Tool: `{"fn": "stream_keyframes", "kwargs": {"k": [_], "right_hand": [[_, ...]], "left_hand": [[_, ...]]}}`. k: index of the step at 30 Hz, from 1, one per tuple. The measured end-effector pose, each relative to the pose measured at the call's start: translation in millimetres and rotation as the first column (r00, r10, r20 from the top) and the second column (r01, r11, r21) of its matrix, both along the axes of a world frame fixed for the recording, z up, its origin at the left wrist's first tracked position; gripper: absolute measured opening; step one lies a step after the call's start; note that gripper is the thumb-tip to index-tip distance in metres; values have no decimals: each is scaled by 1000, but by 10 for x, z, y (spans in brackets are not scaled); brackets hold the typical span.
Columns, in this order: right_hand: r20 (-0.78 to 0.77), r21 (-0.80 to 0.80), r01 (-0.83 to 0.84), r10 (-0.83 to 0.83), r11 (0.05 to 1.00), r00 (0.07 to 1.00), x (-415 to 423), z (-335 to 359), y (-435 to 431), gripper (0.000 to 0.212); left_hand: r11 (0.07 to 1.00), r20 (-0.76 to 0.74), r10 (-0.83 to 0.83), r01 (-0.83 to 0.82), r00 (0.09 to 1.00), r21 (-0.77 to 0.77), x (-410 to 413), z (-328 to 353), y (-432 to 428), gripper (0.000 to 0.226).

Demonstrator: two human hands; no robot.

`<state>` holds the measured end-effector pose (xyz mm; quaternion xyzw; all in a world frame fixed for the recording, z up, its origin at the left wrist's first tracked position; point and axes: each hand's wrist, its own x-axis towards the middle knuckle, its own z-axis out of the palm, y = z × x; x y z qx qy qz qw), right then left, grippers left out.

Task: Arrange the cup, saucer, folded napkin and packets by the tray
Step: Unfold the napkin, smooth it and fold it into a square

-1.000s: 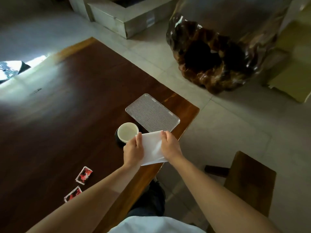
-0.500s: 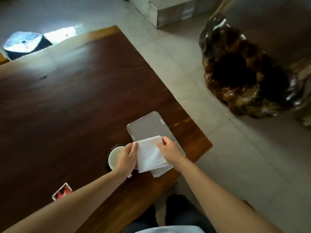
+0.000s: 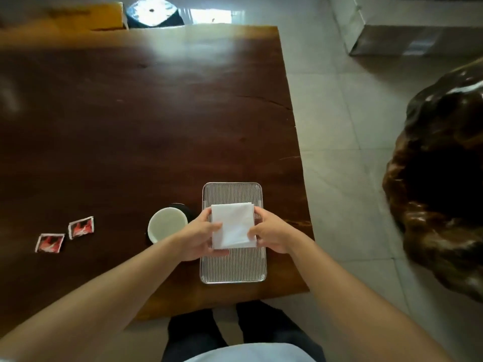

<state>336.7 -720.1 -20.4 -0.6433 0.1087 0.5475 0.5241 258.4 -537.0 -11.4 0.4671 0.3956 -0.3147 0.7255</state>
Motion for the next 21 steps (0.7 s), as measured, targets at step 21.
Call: {"fn": "stream_keyframes", "kwargs": {"k": [21], "right_hand": [[441, -397, -111, 295, 911, 848, 408, -599, 76, 42]], "left_hand": [[645, 104, -154, 20, 983, 764, 411, -579, -256, 37]]}}
